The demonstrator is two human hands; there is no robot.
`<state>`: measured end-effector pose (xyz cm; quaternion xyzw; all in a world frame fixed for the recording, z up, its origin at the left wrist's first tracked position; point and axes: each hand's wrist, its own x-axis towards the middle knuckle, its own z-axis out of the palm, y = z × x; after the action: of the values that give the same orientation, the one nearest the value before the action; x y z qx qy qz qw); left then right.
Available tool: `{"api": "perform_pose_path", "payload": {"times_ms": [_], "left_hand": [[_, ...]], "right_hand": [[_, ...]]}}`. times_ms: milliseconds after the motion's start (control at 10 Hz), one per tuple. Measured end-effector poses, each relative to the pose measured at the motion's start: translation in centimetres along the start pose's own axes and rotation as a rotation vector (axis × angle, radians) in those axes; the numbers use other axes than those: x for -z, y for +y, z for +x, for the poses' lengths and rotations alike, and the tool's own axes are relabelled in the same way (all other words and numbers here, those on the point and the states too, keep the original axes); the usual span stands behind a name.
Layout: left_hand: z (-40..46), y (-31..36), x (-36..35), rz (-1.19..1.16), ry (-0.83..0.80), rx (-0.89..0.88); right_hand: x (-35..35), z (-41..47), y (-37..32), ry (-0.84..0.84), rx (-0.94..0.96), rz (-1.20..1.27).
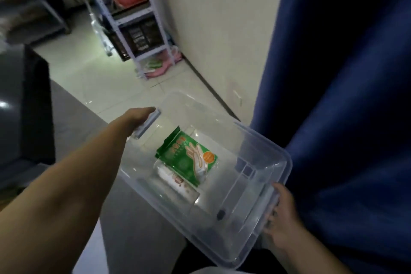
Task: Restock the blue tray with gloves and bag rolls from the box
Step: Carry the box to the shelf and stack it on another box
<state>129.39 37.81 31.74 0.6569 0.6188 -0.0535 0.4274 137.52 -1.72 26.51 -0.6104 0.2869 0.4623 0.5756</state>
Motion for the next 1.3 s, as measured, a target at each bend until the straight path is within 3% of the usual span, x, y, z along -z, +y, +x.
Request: {"api": "perform_pose_path", "payload": {"times_ms": [200, 400, 500, 600, 900, 1100, 1300], "left_hand": [[6.6, 2.6, 8.5, -0.140, 0.112, 0.169], [20.4, 5.6, 16.4, -0.064, 0.027, 0.259], [27.5, 7.0, 20.8, -0.109, -0.032, 0.296], [32.4, 7.9, 23.9, -0.155, -0.110, 0.315], [50.5, 12.0, 31.8, -0.386, -0.075, 0.315], [60.7, 10.1, 39.1, -0.609, 0.008, 0.431], [66.4, 6.4, 49.9, -0.815, 0.294, 0.537]], "right_hand": [[-11.8, 7.2, -9.0, -0.132, 0.021, -0.198], [-25.9, 13.9, -20.1, -0.279, -0.040, -0.160], [-32.7, 17.0, -26.1, -0.172, -0.070, -0.237], [-37.3, 18.8, -30.3, -0.200, -0.087, -0.213], [-57.9, 25.8, -43.9, -0.207, 0.038, -0.430], [-78.6, 32.5, -49.5, -0.261, 0.043, -0.545], [-104.2, 34.6, -50.9, -0.374, 0.027, -0.752]]}}
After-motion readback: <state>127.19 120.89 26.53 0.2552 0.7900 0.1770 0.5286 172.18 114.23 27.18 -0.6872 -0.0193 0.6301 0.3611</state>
